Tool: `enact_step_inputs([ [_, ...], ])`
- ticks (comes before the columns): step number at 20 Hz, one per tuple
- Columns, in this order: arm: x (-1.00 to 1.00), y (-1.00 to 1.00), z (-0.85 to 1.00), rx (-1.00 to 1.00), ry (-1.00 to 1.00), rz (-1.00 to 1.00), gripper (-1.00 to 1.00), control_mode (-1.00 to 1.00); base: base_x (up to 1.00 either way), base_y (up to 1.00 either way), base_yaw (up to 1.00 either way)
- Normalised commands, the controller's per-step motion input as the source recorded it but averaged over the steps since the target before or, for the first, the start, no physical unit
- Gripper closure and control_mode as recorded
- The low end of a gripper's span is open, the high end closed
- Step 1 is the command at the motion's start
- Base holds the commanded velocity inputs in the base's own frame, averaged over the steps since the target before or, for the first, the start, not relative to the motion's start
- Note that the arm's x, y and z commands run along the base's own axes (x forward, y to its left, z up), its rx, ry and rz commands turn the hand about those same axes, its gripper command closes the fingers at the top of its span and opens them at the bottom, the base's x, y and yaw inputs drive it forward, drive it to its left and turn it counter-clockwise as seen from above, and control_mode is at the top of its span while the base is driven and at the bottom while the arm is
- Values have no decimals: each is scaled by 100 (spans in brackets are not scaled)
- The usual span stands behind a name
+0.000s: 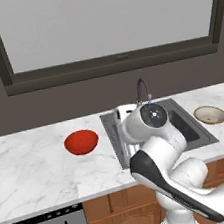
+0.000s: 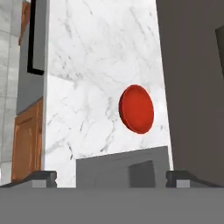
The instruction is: Rinse each bowl for a few seconds and place them down in the sink or on the counter.
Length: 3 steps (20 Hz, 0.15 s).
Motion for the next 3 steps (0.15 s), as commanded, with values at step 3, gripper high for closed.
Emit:
enact_step_inputs([
  [3,-100,-76,81,14,-4,3,-100,-100,0,0,0],
])
